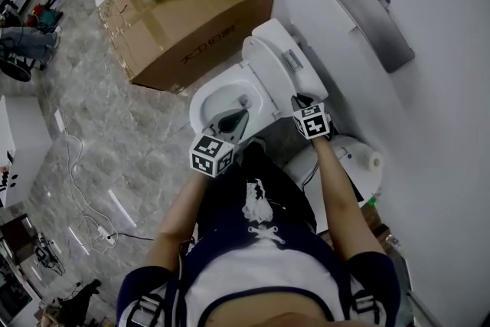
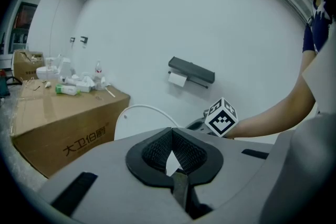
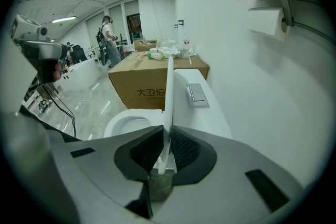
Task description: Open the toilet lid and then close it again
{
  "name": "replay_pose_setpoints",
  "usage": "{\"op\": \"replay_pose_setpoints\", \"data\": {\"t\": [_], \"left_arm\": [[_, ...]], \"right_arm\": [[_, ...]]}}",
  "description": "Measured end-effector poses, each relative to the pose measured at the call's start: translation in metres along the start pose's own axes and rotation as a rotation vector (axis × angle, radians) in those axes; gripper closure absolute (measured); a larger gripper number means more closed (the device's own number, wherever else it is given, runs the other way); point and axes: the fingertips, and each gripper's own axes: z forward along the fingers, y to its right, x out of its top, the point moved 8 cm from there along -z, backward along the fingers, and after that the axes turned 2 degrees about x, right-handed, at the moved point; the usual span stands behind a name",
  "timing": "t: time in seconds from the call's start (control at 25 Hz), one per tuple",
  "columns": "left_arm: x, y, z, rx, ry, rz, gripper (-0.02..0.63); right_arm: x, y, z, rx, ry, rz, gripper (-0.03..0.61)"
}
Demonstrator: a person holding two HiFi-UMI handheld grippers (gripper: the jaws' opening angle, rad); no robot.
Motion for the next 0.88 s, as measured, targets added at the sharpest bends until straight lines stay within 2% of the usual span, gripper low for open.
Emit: {"op": "replay_pose_setpoints", "data": {"t": [0.16, 0.28, 0.36, 0.48, 0.6, 0.76, 0.88], "left_arm": [[0.003, 0.001, -0.001, 0.005, 0.014, 0.000, 0.606], [0.001, 0.003, -0.001, -0.015, 0.016, 0.001, 0.607], [0.001, 0.005, 0.000, -0.026, 0.016, -0.002, 0.607], [0.003, 0.007, 0.003, -0.018, 0.025, 0.001, 0.607], [0.004, 0.009, 0.006, -0.010, 0.027, 0.020, 0.607], [0.006, 0.015, 0.010, -0.026, 0.027, 0.049, 0.607], [0.011, 0.020, 0.012, -0.032, 0.038, 0.060, 0.607]], "right_arm": [[0.005, -0.006, -0.005, -0.037, 0.004, -0.070, 0.540], [0.010, -0.013, -0.014, -0.090, 0.101, -0.138, 0.538], [0.010, -0.014, -0.021, -0.110, 0.169, -0.124, 0.538], [0.011, -0.014, -0.026, -0.088, 0.205, -0.080, 0.538], [0.011, -0.015, -0.025, -0.050, 0.211, -0.082, 0.538], [0.010, -0.017, -0.025, -0.042, 0.208, -0.092, 0.538], [0.014, -0.020, -0.034, -0.033, 0.248, -0.084, 0.538]]}}
